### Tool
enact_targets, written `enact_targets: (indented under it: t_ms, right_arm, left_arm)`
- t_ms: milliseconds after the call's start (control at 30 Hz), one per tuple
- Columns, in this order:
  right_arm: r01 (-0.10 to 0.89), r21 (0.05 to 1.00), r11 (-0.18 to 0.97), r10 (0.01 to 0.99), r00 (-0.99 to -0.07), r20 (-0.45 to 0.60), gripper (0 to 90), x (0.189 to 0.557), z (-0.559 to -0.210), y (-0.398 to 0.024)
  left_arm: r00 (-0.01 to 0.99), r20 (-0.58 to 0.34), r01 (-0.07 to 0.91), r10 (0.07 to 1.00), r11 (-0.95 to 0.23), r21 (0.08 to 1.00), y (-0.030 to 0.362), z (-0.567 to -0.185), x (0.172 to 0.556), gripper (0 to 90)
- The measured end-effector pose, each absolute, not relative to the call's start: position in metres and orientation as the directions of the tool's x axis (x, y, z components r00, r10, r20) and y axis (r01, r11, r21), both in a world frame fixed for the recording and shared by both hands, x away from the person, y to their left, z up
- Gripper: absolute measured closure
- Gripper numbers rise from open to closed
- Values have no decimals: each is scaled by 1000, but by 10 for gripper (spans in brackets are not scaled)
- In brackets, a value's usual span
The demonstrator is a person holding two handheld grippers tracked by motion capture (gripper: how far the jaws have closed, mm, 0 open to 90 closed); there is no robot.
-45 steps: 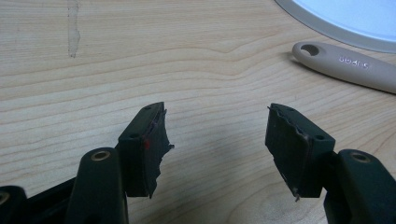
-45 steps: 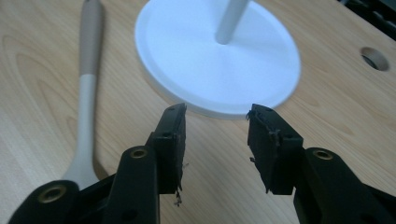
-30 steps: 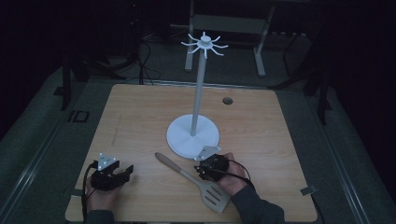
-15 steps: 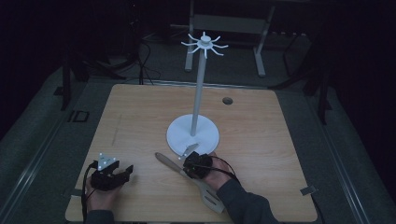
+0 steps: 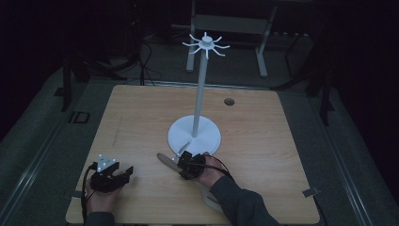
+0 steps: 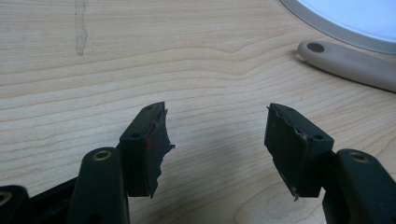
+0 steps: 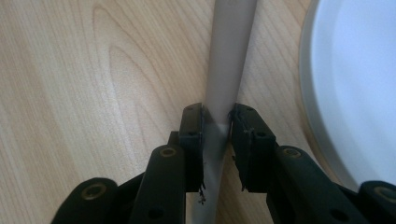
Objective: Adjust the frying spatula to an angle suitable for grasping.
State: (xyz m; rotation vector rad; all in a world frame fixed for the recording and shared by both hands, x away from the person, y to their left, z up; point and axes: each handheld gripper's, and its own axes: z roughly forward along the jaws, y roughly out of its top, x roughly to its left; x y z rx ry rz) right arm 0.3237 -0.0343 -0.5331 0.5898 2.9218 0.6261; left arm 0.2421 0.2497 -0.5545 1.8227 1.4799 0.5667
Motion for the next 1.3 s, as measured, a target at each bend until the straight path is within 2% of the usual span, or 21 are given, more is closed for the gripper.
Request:
enact_targets:
  t_ms: [333, 600, 833, 1300]
  right_arm:
    - [373, 357, 856, 392, -920, 22, 716, 333, -534, -29]
    - [376, 272, 886, 396, -918, -21, 711, 332, -531, -15]
    - [382, 234, 894, 399, -916, -31, 729, 333, -530, -9]
    - [375, 318, 871, 412, -909, -58, 750, 328, -527, -17]
  left_arm:
    - [249, -95, 655, 964, -96, 750, 249, -555, 242, 394]
    - [251, -93, 655, 964, -99, 749, 249, -555, 242, 395]
    - [251, -91, 656, 964, -101, 748, 248, -555, 243, 395]
    - [247, -93, 659, 965, -97, 746, 249, -555, 244, 396]
